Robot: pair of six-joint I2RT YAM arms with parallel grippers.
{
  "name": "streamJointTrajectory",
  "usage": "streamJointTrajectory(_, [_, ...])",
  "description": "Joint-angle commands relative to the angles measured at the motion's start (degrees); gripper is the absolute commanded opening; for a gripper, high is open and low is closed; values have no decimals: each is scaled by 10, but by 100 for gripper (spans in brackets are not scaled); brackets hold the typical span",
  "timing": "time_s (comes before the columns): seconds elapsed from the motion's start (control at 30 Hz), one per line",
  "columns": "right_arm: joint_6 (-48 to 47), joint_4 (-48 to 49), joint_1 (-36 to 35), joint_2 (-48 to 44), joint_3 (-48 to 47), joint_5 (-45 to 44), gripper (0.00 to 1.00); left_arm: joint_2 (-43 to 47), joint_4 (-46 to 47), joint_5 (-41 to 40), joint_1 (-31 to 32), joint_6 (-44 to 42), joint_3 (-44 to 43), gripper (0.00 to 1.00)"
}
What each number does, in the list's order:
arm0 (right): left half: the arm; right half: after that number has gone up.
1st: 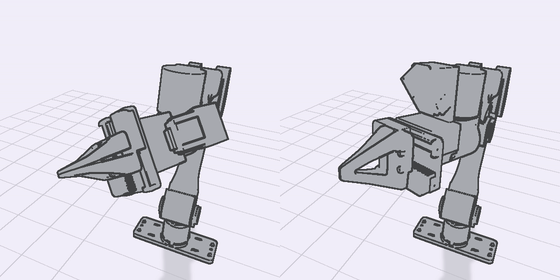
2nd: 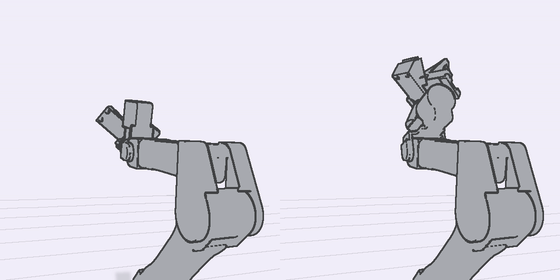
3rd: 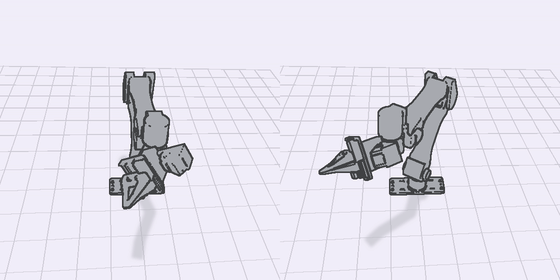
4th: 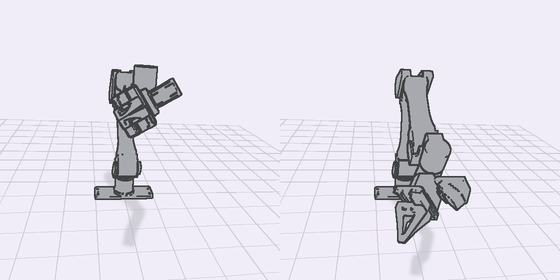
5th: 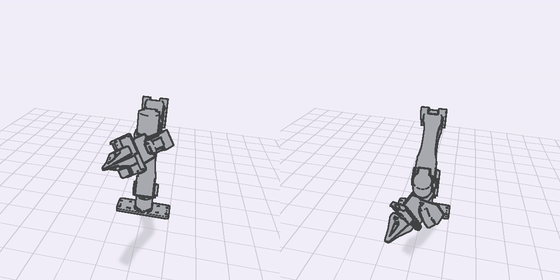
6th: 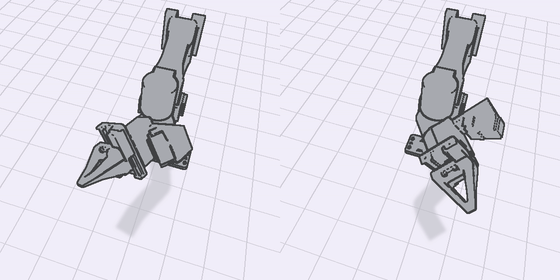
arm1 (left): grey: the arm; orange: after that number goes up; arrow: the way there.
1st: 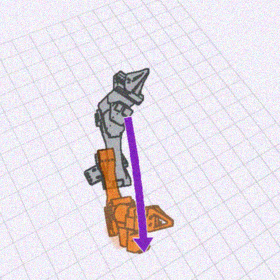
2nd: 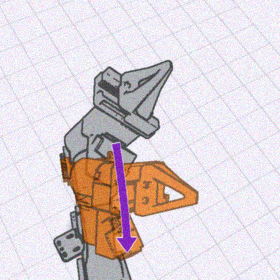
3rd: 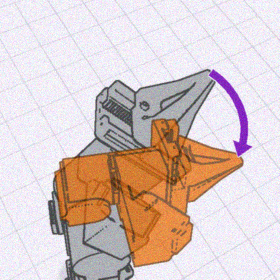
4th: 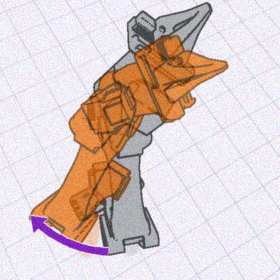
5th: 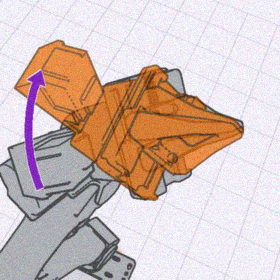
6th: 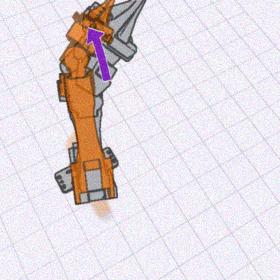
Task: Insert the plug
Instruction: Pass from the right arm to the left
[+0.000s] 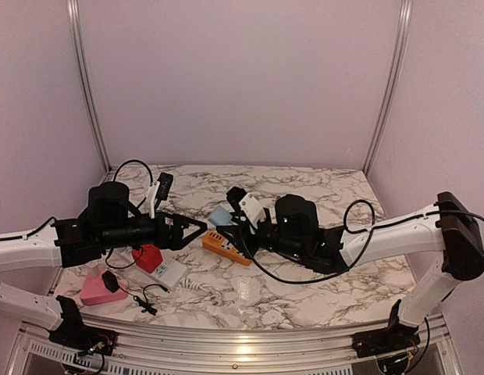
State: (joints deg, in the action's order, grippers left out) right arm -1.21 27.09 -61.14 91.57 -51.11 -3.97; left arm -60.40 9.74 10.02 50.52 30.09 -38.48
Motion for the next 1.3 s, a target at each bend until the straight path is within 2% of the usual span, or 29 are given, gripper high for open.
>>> streamJointTrajectory(0.0, [24, 66, -32, -23, 13, -50, 31, -23, 44, -1, 14, -22, -21, 92])
streamJointTrajectory(0.17, [25, 115, -62, -32, 40, -68, 31, -34, 75, 12, 17, -12, -18, 84])
streamJointTrajectory(0.57, [15, 116, -77, -19, 40, -99, 31, -54, 92, 31, 26, -12, -23, 63])
streamJointTrajectory(0.93, [-14, 116, -97, -2, 36, -130, 31, -68, 108, 30, 28, -6, -24, 63])
streamJointTrajectory(1.1, [-28, 113, -112, 9, 27, -152, 32, -72, 112, 33, 30, -4, -23, 49])
streamJointTrajectory(1.27, [-26, 112, -113, 7, 26, -162, 32, -70, 114, 34, 34, -3, -20, 26])
